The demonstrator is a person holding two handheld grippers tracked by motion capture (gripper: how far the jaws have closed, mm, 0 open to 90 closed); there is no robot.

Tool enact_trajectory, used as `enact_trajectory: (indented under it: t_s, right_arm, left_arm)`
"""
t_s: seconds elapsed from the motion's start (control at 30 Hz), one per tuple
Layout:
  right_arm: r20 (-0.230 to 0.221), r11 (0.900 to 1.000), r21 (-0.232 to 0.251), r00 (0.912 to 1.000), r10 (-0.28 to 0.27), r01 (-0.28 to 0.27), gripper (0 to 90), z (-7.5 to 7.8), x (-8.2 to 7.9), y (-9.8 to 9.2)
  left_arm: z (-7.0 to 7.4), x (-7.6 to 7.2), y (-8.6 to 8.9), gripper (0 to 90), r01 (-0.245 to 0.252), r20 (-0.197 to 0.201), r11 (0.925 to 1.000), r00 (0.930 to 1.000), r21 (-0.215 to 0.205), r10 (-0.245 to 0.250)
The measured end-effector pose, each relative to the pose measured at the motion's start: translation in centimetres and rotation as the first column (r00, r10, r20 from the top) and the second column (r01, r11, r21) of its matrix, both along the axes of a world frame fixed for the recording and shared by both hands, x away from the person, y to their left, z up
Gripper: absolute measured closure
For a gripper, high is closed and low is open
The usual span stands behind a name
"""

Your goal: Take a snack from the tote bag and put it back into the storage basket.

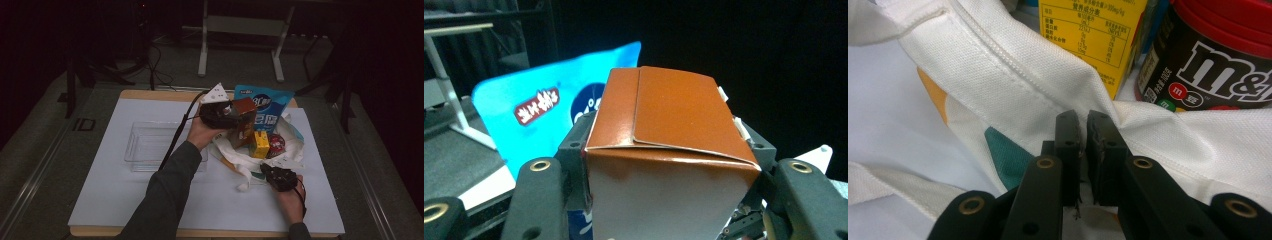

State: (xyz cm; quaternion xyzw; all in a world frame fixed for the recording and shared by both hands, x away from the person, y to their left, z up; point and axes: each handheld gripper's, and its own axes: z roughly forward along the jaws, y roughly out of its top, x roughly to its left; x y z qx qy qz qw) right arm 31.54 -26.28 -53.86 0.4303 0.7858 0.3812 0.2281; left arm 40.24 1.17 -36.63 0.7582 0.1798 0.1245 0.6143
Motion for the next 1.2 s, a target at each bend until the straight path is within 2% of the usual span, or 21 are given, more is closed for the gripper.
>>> enact_trajectory:
  t_s: [0.13,0.4,0.43,0.5,0.57,0.6,0.67,0.73,1.2]
  right_arm:
    - [-0.002,1.000,0.002,1.0000,0.005,-0.005,81.7,0.0,0.0,0.0]
    - [-0.008,1.000,0.013,0.9998,0.019,-0.019,77.5,0.0,0.1,-0.1]
    - [-0.014,0.999,0.028,0.9995,0.029,-0.029,71.7,0.1,0.1,-0.2]
    - [-0.008,0.999,0.023,0.9995,0.032,-0.032,68.6,0.1,0.0,-0.2]
    - [-0.002,0.999,0.018,0.9991,0.042,-0.042,62.6,0.1,0.0,-0.1]
    - [-0.002,0.999,0.018,0.9991,0.042,-0.042,62.6,0.1,0.0,-0.1]
    - [-0.005,0.997,0.010,0.9975,0.071,-0.071,54.6,0.1,-0.1,0.1]
    - [0.002,0.997,-0.006,0.9974,0.072,-0.072,53.8,0.1,-0.1,0.2]
    - [-0.015,0.997,-0.007,0.9968,0.078,-0.078,49.8,0.2,0.0,0.3]
  left_arm:
    - [0.7,-0.5,0.3,42.2,0.016,0.006,0.9997,0.9999,-0.017,-0.016]
    - [1.4,-1.0,0.8,42.2,0.020,0.009,0.9998,0.9998,-0.003,-0.020]
    - [1.7,-1.2,1.2,42.2,0.016,0.015,0.9997,0.9998,0.018,-0.016]
    - [1.9,-1.4,1.5,42.2,0.016,0.015,0.9996,0.9998,0.024,-0.016]
    - [2.2,-1.5,1.9,42.2,0.015,0.017,0.9996,0.9997,0.026,-0.015]
    - [2.2,-1.5,1.9,42.2,0.015,0.017,0.9996,0.9997,0.026,-0.015]
    - [2.4,-1.7,2.4,42.2,0.012,0.017,0.9998,0.9998,0.016,-0.012]
    - [2.7,-1.9,2.8,42.2,0.008,0.021,0.9999,0.9998,0.012,-0.008]
    - [3.9,-2.4,5.8,42.2,-0.012,0.018,0.9999,0.9998,-0.001,0.013]
